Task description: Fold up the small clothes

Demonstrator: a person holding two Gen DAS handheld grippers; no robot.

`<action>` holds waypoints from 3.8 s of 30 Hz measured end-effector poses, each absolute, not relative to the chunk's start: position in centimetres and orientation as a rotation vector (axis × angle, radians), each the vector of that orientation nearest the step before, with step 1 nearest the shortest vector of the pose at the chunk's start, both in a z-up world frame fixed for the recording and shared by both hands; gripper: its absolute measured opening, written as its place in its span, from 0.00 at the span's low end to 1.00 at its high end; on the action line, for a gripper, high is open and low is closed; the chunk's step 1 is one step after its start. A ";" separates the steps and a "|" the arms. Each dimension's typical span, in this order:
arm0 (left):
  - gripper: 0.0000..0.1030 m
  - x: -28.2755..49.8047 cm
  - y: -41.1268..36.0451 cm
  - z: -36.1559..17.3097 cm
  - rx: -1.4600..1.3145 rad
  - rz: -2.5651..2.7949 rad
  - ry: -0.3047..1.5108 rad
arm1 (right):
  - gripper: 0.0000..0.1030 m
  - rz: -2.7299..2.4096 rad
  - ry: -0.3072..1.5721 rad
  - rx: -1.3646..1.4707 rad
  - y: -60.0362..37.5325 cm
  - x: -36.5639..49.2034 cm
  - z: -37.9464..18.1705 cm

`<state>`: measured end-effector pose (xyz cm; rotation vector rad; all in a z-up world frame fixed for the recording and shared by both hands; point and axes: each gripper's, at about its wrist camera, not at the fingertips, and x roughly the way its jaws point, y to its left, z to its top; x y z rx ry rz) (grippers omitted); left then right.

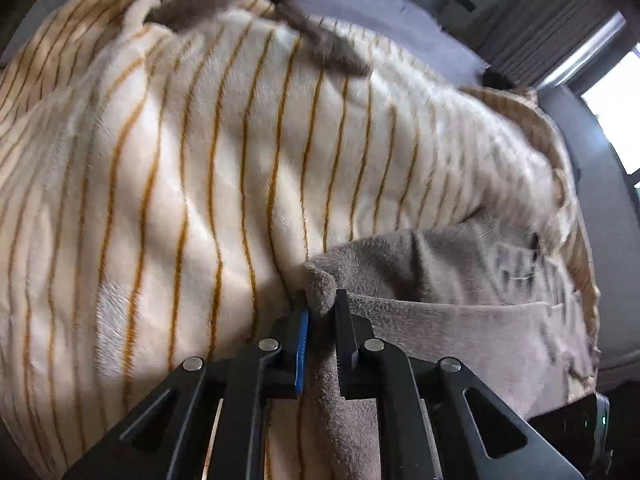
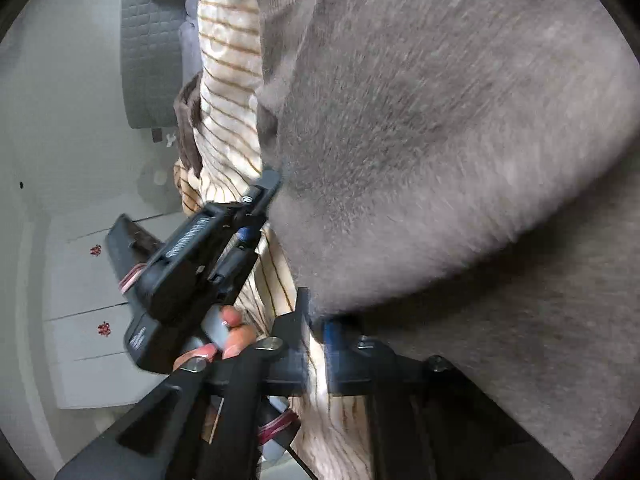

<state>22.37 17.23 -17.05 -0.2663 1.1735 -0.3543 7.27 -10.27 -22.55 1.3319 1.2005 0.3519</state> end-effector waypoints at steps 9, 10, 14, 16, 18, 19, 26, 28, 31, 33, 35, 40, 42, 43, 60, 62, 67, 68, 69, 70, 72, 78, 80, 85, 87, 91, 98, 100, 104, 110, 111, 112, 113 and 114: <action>0.09 22.3 18.2 -18.9 -0.253 -0.357 1.177 | 0.07 0.393 1.326 1.222 -6.8 7.6 -24.1; 0.09 22.2 18.1 -18.8 -0.248 -0.358 1.176 | 0.07 0.401 1.334 1.253 -7.4 7.3 -24.2; 0.09 22.2 17.8 -18.9 -0.244 -0.349 1.180 | 0.43 0.385 1.330 1.113 -12.7 5.9 -20.9; 0.09 22.2 17.6 -18.8 -0.235 -0.344 1.177 | 0.52 0.290 1.262 1.010 -17.4 4.8 -18.7; 0.09 22.1 17.4 -18.8 -0.223 -0.341 1.172 | 0.52 0.126 1.204 0.951 -23.3 3.3 -17.1; 0.09 22.1 17.3 -18.7 -0.218 -0.338 1.169 | 0.52 0.050 1.183 0.948 -25.7 2.8 -16.8; 0.09 21.9 16.5 -18.5 -0.166 -0.317 1.156 | 0.07 -0.096 1.070 1.002 -34.3 4.3 -17.1; 0.09 22.0 16.4 -18.5 -0.153 -0.316 1.154 | 0.07 -0.058 1.033 0.818 -33.6 5.5 -14.9; 0.09 22.1 16.2 -18.6 -0.144 -0.307 1.151 | 0.07 -0.068 1.018 0.611 -33.4 5.8 -13.7; 0.09 22.1 16.1 -18.5 -0.140 -0.299 1.153 | 0.07 -0.116 1.081 0.647 -34.8 6.4 -15.8; 0.10 22.1 15.8 -18.0 -0.133 -0.282 1.155 | 0.07 -0.130 1.130 0.755 -35.3 6.5 -17.5; 0.10 20.0 15.6 -14.4 -0.082 -0.264 1.135 | 0.12 -0.185 1.155 0.757 -36.7 4.4 -15.8; 0.10 18.6 14.9 -13.1 -0.069 -0.307 1.126 | 0.12 -0.165 1.137 0.721 -36.7 4.4 -14.4; 0.10 18.0 14.4 -12.8 -0.060 -0.320 1.127 | 0.12 -0.145 1.122 0.693 -36.4 4.6 -13.5; 0.10 12.3 13.6 -16.6 0.014 -0.201 1.206 | 0.03 -0.168 1.129 0.593 -36.6 6.8 -15.4; 0.10 12.0 13.3 -15.8 0.015 -0.194 1.210 | 0.04 -0.177 1.134 0.582 -36.5 6.7 -15.0; 0.10 11.3 11.5 -14.5 0.021 -0.180 1.213 | 0.10 -0.235 1.165 0.638 -37.7 5.7 -15.2; 0.11 11.1 10.9 -14.3 0.027 -0.175 1.209 | 0.10 -0.233 1.158 0.674 -38.0 5.4 -15.2; 0.42 10.9 10.5 -14.1 0.031 -0.173 1.206 | 0.10 -0.228 1.153 0.692 -38.1 5.2 -15.1; 0.69 10.8 9.8 -13.9 0.030 -0.178 1.202 | 0.10 -0.222 1.148 0.700 -38.4 4.9 -15.0; 1.00 10.3 8.9 -13.3 0.025 -0.179 1.156 | 0.10 -0.201 1.138 0.720 -38.7 4.4 -14.8; 1.00 9.8 5.5 -13.9 0.041 -0.225 1.242 | 0.25 -0.140 1.136 0.767 -38.6 3.0 -14.6; 1.00 9.8 4.4 -14.2 0.055 -0.225 1.258 | 0.42 -0.138 1.138 0.787 -38.7 2.4 -14.7; 1.00 9.6 1.5 -14.9 0.057 -0.249 1.309 | 0.51 -0.120 1.139 0.825 -39.6 0.6 -14.6; 1.00 9.6 0.1 -15.2 0.079 -0.243 1.324 | 0.53 -0.108 1.141 0.832 -40.0 0.1 -14.5; 1.00 9.6 -2.5 -16.0 0.106 -0.265 1.365 | 0.57 -0.063 1.134 0.860 -41.1 -0.9 -14.3; 1.00 9.3 -8.1 -16.2 0.177 -0.320 1.364 | 0.57 -0.104 1.093 0.897 -45.0 -3.0 -13.9; 1.00 9.1 -9.9 -16.4 0.203 -0.348 1.364 | 0.57 -0.128 1.072 0.926 -46.6 -3.8 -13.9; 1.00 8.9 -13.2 -16.3 0.222 -0.399 1.360 | 0.57 -0.209 1.025 0.981 -49.9 -5.8 -14.0; 1.00 8.9 -17.7 -15.4 0.208 -0.455 1.333 | 0.57 -0.415 0.894 1.075 -55.6 -9.8 -13.9; 1.00 9.0 -18.4 -15.2 0.208 -0.459 1.318 | 0.57 -0.453 0.877 1.086 -56.7 -10.4 -13.9; 1.00 9.0 -19.2 -15.0 0.206 -0.462 1.305 | 0.57 -0.481 0.863 1.090 -57.4 -10.9 -13.8; 1.00 9.1 -20.0 -14.9 0.199 -0.470 1.302 | 0.57 -0.517 0.847 1.089 -58.4 -11.3 -13.7; 1.00 9.2 -20.8 -14.9 0.187 -0.483 1.307 | 0.57 -0.551 0.830 1.095 -59.4 -11.8 -13.7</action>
